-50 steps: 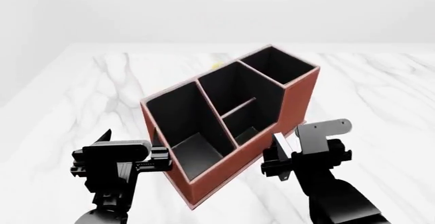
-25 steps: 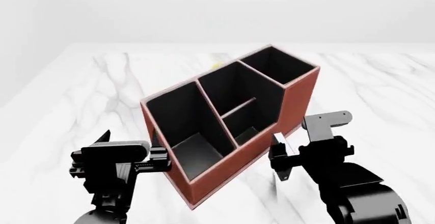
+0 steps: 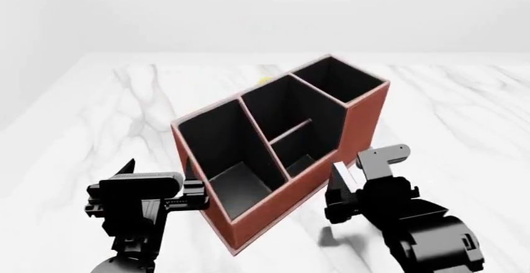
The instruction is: Pick up the book and place it in the left compartment of the caddy.
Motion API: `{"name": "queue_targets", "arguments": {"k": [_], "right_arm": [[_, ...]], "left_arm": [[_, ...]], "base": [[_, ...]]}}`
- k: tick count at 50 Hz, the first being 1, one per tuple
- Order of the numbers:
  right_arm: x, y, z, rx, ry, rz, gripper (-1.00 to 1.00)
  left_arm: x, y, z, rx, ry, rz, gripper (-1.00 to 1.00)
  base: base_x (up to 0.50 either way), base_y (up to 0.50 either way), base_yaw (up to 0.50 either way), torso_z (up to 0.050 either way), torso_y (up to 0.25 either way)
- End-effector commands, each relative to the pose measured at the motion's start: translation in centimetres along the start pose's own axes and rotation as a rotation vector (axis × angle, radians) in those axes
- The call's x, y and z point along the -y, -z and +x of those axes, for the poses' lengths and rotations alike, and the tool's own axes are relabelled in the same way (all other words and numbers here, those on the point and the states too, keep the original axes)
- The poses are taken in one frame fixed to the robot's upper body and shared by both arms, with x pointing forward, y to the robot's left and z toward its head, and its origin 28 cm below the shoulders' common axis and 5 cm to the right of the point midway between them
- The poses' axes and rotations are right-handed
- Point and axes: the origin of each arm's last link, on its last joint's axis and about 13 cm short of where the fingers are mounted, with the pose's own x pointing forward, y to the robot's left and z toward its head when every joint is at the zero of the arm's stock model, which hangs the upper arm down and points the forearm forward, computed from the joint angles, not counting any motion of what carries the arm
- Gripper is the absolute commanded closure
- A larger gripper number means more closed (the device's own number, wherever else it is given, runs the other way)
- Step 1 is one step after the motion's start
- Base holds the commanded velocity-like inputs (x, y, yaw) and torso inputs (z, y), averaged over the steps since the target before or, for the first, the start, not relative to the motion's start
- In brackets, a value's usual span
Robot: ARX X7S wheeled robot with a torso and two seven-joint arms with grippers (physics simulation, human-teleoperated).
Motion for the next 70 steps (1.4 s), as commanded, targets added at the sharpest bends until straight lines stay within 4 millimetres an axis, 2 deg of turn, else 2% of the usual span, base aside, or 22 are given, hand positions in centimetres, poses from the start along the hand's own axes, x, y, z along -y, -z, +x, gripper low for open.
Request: {"name": "queue_targets", "arguments": {"k": [1,18,23,26,27,29,31,34,36,41,44,50,63,70], "right_arm": [[-0.3,0.0,0.3,-0.037,-0.035,0.005,1.00],[-0.1,-0.2,0.1,0.021,-0.006,0.037,1.00],[0.0,-1.2,-1.4,0.079,-0.004,0.046,1.00],[-0.1,-2.0,-3.2,0.125,-0.016,0.041,1.00],[-0.3,-2.2,-4.6,0.155,-0.052,0.038,1.00],[-0.5,-2.6,-6.0,0.178,-0.072,0.036,1.00],[-0.7,-3.2,-8.3,0.216,-0.130,0.032,1.00],[-0.8,-4.0,-10.6,0.279,-0.133,-0.003,1.00],[-0.6,-4.6,-11.6,0.293,-0.108,0.000,1.00],[-1.8,-6.4,-13.8,0.308,-0.295,-0.025,1.00],[-2.9,-7.9,-14.5,0.312,-0.491,-0.016,1.00],[-4.3,-10.6,-14.2,0.278,-0.686,-0.064,1.00],[-6.1,-15.1,-10.6,0.225,-0.662,-0.133,1.00],[-6.7,-15.7,-9.0,0.214,-0.635,-0.146,1.00]], "left_arm": [[-0.1,-0.5,0.0,0.019,0.018,-0.024,-1.00],[-0.1,-0.5,0.0,0.020,0.020,-0.023,-1.00],[-0.1,-0.4,0.0,0.019,0.020,-0.025,-1.00],[-0.1,-0.4,0.0,0.019,0.020,-0.025,-1.00],[-0.1,-0.4,0.0,0.018,0.020,-0.025,-1.00],[-0.1,-0.4,0.0,0.018,0.020,-0.025,-1.00],[-0.1,-0.3,0.0,0.017,0.021,-0.027,-1.00],[-0.1,-0.3,0.0,0.019,0.022,-0.027,-1.00],[-0.1,-0.3,0.0,0.018,0.021,-0.028,-1.00],[-0.1,-0.3,0.0,0.020,0.022,-0.026,-1.00],[0.0,-0.4,0.0,0.021,0.022,-0.026,-1.00],[-0.1,-0.4,0.0,0.020,0.019,-0.026,-1.00],[-0.1,-0.6,0.0,0.025,0.017,-0.025,-1.00],[-0.2,-0.6,0.0,0.024,0.014,-0.026,-1.00]], "base": [[0.00,0.00,0.00,0.000,0.000],[0.00,0.00,0.00,0.000,0.000],[0.00,0.00,0.00,0.000,0.000],[0.00,0.00,0.00,0.000,0.003],[0.00,0.00,0.00,0.000,0.000],[0.00,0.00,0.00,0.000,0.005],[0.00,0.00,0.00,0.000,0.000],[0.00,0.00,0.00,0.000,0.000],[0.00,0.00,0.00,0.000,0.005],[0.00,0.00,0.00,0.000,0.000],[0.00,0.00,0.00,0.000,0.003],[0.00,0.00,0.00,0.000,0.000],[0.00,0.00,0.00,0.000,0.001],[0.00,0.00,0.00,0.000,0.001]]}}
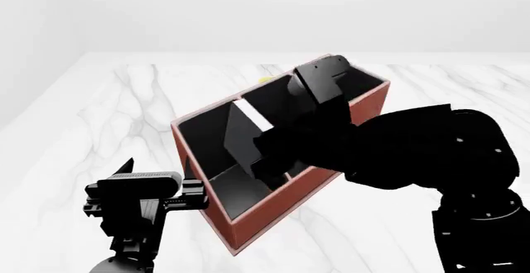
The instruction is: Pick up the book and place it in the left compartment of the caddy.
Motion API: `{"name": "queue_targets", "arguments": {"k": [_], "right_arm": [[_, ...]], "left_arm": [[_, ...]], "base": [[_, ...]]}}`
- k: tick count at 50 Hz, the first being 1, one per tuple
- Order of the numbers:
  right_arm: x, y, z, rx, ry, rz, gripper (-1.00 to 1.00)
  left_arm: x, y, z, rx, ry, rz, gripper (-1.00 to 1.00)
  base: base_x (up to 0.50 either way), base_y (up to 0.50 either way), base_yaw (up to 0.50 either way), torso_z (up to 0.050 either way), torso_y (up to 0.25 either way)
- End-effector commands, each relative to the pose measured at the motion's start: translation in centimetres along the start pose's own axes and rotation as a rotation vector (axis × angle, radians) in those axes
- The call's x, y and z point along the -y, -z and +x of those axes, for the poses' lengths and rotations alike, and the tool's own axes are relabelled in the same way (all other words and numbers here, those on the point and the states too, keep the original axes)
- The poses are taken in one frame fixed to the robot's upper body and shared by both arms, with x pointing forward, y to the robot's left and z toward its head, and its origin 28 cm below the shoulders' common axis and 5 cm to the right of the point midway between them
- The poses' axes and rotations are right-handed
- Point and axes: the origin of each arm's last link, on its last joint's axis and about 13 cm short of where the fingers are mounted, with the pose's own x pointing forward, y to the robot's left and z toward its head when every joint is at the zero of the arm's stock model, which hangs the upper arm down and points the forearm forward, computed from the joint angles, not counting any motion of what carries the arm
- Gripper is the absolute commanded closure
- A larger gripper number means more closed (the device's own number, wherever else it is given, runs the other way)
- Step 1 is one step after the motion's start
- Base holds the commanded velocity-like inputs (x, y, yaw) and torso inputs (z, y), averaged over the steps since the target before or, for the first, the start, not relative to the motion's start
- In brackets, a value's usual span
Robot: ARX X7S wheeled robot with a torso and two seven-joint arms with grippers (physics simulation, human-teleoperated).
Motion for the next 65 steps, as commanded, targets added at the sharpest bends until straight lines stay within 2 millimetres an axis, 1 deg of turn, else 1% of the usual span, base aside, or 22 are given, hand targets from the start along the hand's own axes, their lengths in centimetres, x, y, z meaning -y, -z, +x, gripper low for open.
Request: {"name": "queue_targets", "arguments": {"k": [1,9,10,15,16,30,41,56,65], "right_arm": [[0.3,-2.4,2.4,0.012,-0.036,-0.034,1.00],[0.3,-2.0,4.2,-0.023,-0.028,-0.052,1.00],[0.3,-1.7,4.8,-0.037,-0.029,-0.053,1.00],[0.3,-0.8,6.1,-0.067,-0.029,-0.057,1.00],[0.3,-0.4,6.7,-0.078,-0.025,-0.056,1.00],[0.8,2.0,9.7,-0.091,0.049,-0.079,1.00],[0.5,3.5,10.8,-0.118,0.049,-0.105,1.00],[0.7,5.2,11.9,-0.151,0.057,-0.113,1.00],[0.7,5.1,11.9,-0.150,0.054,-0.114,1.00]], "left_arm": [[-0.1,-0.4,0.0,0.017,0.016,-0.025,-1.00],[0.0,-0.3,0.1,0.016,0.021,-0.026,-1.00],[0.1,-0.3,0.1,0.016,0.022,-0.025,-1.00],[0.0,-0.4,0.1,0.018,0.019,-0.027,-1.00],[0.0,-0.3,0.1,0.017,0.019,-0.027,-1.00],[0.0,-0.5,0.0,0.021,0.021,-0.025,-1.00],[0.0,-0.5,0.1,0.023,0.022,-0.026,-1.00],[0.0,-0.4,0.0,0.020,0.022,-0.028,-1.00],[0.0,-0.3,0.0,0.019,0.022,-0.028,-1.00]], "base": [[0.00,0.00,0.00,0.000,0.000],[0.00,0.00,0.00,0.000,0.001],[0.00,0.00,0.00,0.000,0.000],[0.00,0.00,0.00,0.000,0.002],[0.00,0.00,0.00,0.000,0.000],[0.00,0.00,0.00,0.000,0.001],[0.00,0.00,0.00,0.000,0.002],[0.00,0.00,0.00,0.001,0.001],[0.00,0.00,0.00,0.000,0.001]]}}
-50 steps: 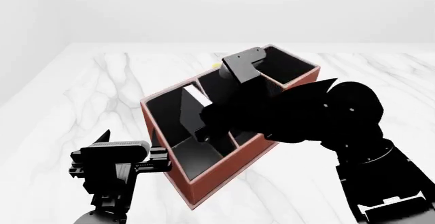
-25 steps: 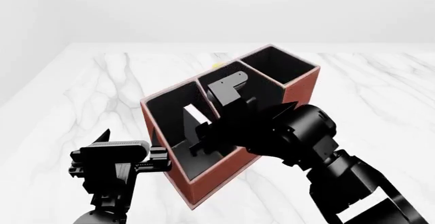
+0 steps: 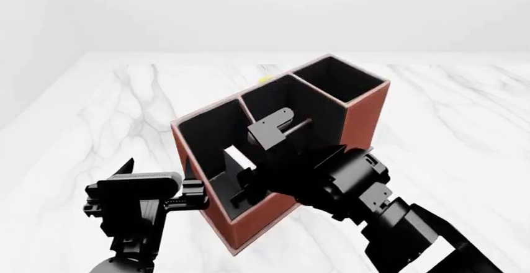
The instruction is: Pick up the book and place it in the left compartment of the caddy.
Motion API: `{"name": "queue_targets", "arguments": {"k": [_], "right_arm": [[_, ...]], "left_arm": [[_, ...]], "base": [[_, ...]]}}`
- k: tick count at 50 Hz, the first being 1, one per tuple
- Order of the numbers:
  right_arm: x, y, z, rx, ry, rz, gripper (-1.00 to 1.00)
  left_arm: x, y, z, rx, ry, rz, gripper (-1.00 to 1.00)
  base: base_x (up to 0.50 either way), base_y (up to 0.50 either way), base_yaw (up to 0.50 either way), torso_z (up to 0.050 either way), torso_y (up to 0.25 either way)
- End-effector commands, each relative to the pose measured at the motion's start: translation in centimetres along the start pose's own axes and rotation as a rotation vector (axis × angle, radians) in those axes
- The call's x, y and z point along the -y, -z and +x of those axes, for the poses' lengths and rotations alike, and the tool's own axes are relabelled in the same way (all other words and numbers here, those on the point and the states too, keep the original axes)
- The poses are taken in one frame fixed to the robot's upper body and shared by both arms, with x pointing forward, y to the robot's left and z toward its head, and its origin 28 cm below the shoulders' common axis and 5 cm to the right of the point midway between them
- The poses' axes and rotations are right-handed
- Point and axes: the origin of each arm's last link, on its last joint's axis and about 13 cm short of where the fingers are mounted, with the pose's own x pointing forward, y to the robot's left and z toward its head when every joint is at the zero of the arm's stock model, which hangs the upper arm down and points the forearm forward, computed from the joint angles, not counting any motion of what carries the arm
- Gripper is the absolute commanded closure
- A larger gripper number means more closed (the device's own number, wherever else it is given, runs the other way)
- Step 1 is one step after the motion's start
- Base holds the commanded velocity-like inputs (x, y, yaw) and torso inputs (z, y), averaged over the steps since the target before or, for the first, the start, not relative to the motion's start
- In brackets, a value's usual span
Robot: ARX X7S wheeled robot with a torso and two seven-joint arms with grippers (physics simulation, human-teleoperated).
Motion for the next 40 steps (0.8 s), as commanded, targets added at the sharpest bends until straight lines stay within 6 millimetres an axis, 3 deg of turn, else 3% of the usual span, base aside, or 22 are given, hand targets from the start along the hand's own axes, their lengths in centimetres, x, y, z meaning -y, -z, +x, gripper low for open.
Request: {"name": "queue_targets", "arguments": {"k": [1,8,9,28,34,37,40], "right_arm": [[-0.4,-1.1,0.1,0.055,-0.040,-0.011,1.00],[-0.3,-1.2,0.2,0.053,-0.048,0.002,1.00],[-0.4,-1.2,0.1,0.063,-0.047,-0.008,-1.00],[-0.2,-2.2,-0.8,0.092,-0.037,0.000,-1.00],[0.2,-4.3,-3.7,0.192,0.030,0.004,-1.00],[0.3,-6.0,-6.7,0.267,0.038,0.038,-1.00],[0.3,-6.0,-8.7,0.319,0.042,0.058,-1.00]], "left_arm": [[-0.1,-0.3,0.0,0.016,0.020,-0.025,-1.00],[-0.1,-0.2,0.0,0.014,0.020,-0.025,-1.00],[-0.1,-0.3,0.0,0.015,0.020,-0.025,-1.00],[-0.1,-0.4,0.0,0.018,0.019,-0.024,-1.00],[-0.1,-0.5,0.0,0.020,0.018,-0.023,-1.00],[-0.1,-0.6,-0.1,0.021,0.018,-0.023,-1.00],[-0.1,-0.6,-0.1,0.023,0.017,-0.024,-1.00]], "base": [[0.00,0.00,0.00,0.000,0.000],[0.00,0.00,0.00,0.000,0.001],[0.00,0.00,0.00,0.000,0.000],[0.00,0.00,0.00,0.000,0.000],[0.00,0.00,0.00,0.000,0.000],[0.00,0.00,0.00,0.000,0.000],[0.00,0.00,0.00,0.000,0.000]]}}
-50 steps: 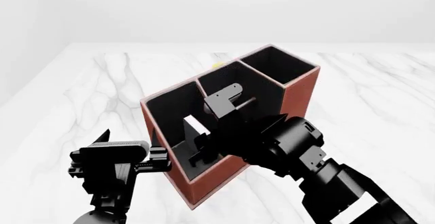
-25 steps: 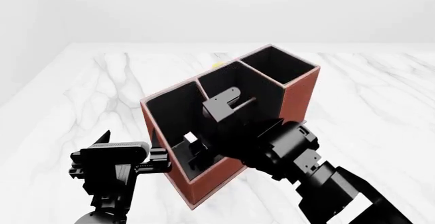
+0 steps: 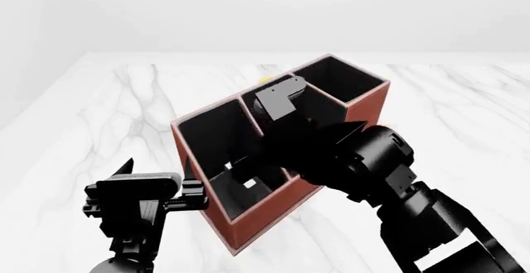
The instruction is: Pick up the book and place it in the left compartment of the caddy.
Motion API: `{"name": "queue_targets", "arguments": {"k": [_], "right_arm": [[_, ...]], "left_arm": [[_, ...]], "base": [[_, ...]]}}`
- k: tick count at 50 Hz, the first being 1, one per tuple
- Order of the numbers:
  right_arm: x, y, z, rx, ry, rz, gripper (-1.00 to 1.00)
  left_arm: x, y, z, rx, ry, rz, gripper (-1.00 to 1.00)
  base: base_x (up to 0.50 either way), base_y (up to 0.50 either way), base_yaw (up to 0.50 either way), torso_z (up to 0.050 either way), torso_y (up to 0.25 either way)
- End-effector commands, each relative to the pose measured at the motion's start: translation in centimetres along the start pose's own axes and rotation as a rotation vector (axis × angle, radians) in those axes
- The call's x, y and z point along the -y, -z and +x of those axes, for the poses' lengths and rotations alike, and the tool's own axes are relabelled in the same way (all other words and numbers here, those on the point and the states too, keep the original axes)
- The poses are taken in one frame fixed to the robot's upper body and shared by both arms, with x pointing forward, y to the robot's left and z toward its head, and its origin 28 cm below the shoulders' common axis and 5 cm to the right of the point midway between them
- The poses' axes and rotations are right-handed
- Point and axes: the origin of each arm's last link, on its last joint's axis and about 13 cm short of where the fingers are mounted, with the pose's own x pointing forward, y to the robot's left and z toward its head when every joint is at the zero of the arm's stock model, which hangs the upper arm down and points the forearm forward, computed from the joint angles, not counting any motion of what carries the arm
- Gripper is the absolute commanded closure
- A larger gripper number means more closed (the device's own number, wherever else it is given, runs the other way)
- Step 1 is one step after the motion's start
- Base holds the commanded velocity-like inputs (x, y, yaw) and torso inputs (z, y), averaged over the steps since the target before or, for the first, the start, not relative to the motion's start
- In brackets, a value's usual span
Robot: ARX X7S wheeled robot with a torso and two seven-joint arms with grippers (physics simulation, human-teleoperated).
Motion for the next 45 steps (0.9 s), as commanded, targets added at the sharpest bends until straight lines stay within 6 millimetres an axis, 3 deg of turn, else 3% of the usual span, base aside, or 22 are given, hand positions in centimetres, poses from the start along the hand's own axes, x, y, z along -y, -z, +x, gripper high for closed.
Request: {"name": "queue_targets", "arguments": {"k": [1,7,14,15,21,25,29,45], "right_arm": [[0.0,-3.5,-5.5,0.191,0.004,0.041,-1.00],[0.2,-1.5,-7.2,0.316,0.142,0.047,-1.00],[-0.1,4.0,-6.8,0.433,0.282,0.080,-1.00],[-0.2,5.6,-6.6,0.463,0.338,0.092,-1.00],[-1.1,9.5,-7.0,0.600,0.490,0.049,-1.00],[-1.6,10.2,-7.8,0.763,0.576,0.034,-1.00],[-1.9,10.5,-8.1,0.781,0.528,0.073,-1.00],[-2.4,9.0,-10.7,1.091,0.633,0.103,-1.00]], "left_arm": [[-0.1,-0.5,0.0,0.021,0.018,-0.026,-1.00],[-0.1,-0.5,-0.1,0.022,0.017,-0.027,-1.00],[-0.1,-0.5,-0.2,0.024,0.019,-0.027,-1.00],[-0.1,-0.4,-0.2,0.024,0.019,-0.027,-1.00],[-0.1,-0.4,-0.3,0.024,0.020,-0.027,-1.00],[0.0,-0.4,-0.2,0.025,0.022,-0.027,-1.00],[0.0,-0.5,-0.2,0.028,0.023,-0.026,-1.00],[-0.1,-0.5,-0.2,0.028,0.020,-0.026,-1.00]], "base": [[0.00,0.00,0.00,0.000,0.000],[0.00,0.00,0.00,0.000,0.000],[0.00,0.00,0.00,0.000,0.000],[0.00,0.00,0.00,0.000,0.000],[0.00,0.00,0.00,0.000,0.000],[0.00,0.00,0.00,0.000,0.000],[0.00,0.00,0.00,0.000,0.000],[0.00,0.00,0.00,0.000,0.000]]}}
